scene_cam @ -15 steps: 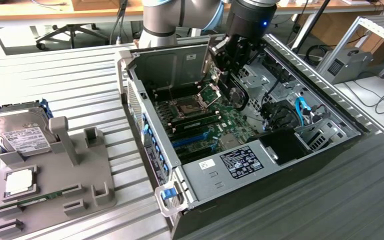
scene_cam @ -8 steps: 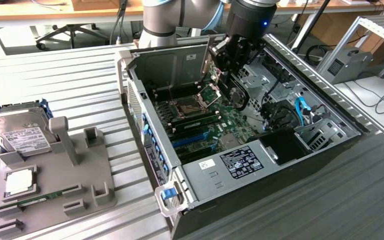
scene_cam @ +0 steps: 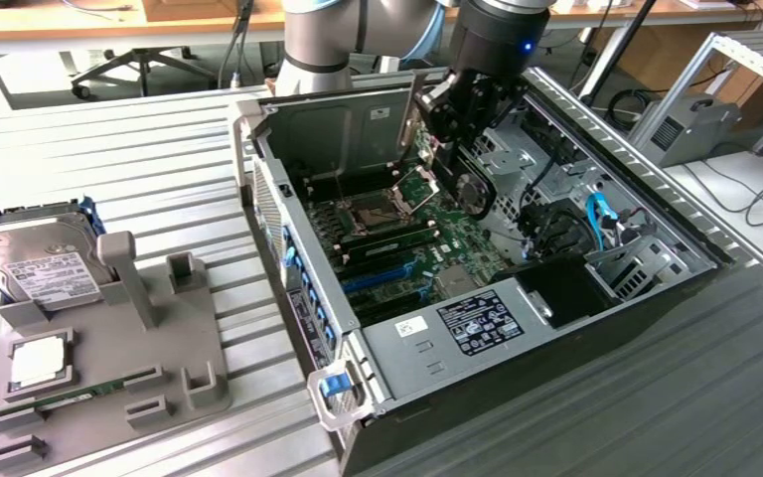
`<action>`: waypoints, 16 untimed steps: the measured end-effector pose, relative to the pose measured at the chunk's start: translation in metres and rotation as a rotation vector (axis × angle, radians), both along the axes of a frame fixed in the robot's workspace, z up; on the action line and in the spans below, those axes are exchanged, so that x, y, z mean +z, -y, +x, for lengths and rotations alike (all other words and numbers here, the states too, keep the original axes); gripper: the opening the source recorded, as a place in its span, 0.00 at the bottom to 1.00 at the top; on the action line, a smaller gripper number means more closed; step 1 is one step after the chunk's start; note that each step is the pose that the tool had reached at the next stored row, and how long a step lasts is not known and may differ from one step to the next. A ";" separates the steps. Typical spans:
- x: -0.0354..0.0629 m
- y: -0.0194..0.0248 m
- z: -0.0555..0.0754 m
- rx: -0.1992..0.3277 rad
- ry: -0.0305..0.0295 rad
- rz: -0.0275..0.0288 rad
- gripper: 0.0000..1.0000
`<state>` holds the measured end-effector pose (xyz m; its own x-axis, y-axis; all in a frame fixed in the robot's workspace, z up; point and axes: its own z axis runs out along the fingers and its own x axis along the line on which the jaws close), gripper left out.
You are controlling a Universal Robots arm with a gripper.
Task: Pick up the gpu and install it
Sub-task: 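Insert the gpu into the slot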
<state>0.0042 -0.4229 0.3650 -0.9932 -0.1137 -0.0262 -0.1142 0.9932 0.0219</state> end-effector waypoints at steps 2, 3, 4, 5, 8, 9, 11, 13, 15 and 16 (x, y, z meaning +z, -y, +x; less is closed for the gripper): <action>0.0000 0.0000 0.000 0.006 0.0000 0.0000 0.26; 0.0000 0.0000 0.000 0.010 0.0000 0.0000 0.26; -0.0001 0.0000 0.000 0.014 0.0000 0.0001 0.26; -0.0001 0.0000 0.000 0.016 0.0000 0.0001 0.26; -0.0001 0.0000 0.000 0.022 0.0000 0.0001 0.26; -0.0001 0.0000 0.000 0.024 0.0000 0.0001 0.26; -0.0001 0.0000 0.000 0.029 0.0000 0.0001 0.26; -0.0001 0.0000 0.000 0.033 0.0000 0.0001 0.26; -0.0001 0.0000 0.000 0.036 0.0000 0.0001 0.26; -0.0001 0.0000 0.000 0.038 0.0000 0.0001 0.26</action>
